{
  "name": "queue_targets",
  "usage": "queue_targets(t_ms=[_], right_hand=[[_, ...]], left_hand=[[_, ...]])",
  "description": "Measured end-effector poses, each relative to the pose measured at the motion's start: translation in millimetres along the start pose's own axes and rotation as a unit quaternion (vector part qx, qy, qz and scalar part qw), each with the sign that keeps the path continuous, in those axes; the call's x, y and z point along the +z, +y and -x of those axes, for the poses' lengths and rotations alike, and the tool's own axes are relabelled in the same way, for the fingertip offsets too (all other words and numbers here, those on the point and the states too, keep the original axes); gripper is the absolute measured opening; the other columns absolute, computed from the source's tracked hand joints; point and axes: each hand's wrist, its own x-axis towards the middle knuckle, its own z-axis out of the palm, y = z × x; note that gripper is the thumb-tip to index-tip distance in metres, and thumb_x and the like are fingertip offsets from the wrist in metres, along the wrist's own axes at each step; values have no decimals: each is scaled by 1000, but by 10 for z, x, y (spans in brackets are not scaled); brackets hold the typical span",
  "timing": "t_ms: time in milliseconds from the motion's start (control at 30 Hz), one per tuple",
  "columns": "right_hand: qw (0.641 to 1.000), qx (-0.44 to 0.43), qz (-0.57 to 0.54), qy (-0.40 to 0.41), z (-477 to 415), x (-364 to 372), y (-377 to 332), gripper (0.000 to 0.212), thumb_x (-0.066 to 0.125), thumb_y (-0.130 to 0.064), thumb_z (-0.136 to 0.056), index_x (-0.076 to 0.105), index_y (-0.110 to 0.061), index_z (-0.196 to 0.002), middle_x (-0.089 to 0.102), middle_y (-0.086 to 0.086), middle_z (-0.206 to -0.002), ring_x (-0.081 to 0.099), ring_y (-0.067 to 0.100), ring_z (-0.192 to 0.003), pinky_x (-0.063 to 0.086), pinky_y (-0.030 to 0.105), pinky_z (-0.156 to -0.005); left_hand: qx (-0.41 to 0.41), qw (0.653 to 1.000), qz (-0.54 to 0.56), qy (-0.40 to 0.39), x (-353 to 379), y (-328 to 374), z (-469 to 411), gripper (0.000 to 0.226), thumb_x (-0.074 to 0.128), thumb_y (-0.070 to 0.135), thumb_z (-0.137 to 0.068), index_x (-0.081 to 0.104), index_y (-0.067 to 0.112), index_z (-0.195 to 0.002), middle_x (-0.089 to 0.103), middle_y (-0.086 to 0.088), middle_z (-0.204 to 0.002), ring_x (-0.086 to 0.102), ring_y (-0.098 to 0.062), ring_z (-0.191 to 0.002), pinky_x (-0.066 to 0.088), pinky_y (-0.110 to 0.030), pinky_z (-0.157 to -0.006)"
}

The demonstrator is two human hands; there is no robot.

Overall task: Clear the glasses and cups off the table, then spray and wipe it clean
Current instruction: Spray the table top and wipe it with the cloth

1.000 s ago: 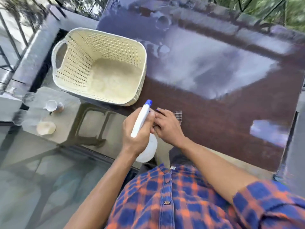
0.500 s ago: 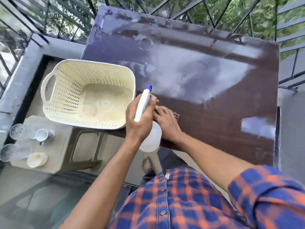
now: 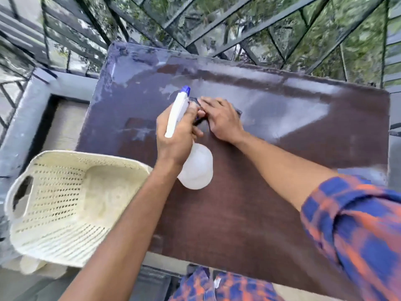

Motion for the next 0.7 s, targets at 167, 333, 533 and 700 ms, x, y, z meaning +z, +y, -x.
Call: queue_targets(t_ms=[167, 333, 533, 700], right_hand=[[997, 70, 6, -30, -901, -204, 376, 64, 47, -10, -86, 47, -25, -148, 50, -4, -148, 46, 28, -127, 42, 41, -100], [995, 92, -10, -33, -1145, -301, 586, 65, 43, -7, -89, 42, -25, -151, 46, -6, -152, 42, 27, -131, 37, 40, -108], [973, 228, 5, 23, -735, -605, 1191, 68, 41, 1, -90, 37, -27, -153, 46, -4, -152, 43, 26, -132, 35, 44, -110], [933, 351, 11, 81, -302, -694, 1292, 72, 44, 4, -89, 33, -22, -155, 38, -1, -158, 34, 26, -143, 25, 43, -120]], left_hand=[[-3, 1000, -29, 12, 167, 81, -482, 19, 58, 15, -102, 67, -1, -97, 72, -8, -82, 54, -17, -44, 48, -27, -50], [1, 999, -33, -1, 297, 131, -732, 18, 59, 17, -101, 67, 3, -93, 73, -10, -84, 53, -19, -46, 46, -27, -49], [-21, 999, -31, -17, 434, 157, -717, 14, 59, 15, -100, 67, 4, -95, 73, -9, -83, 54, -16, -45, 44, -27, -48], [-28, 999, -23, -31, 525, 153, -585, 17, 60, 15, -100, 66, 11, -85, 73, -7, -81, 53, -16, -45, 44, -27, -48]])
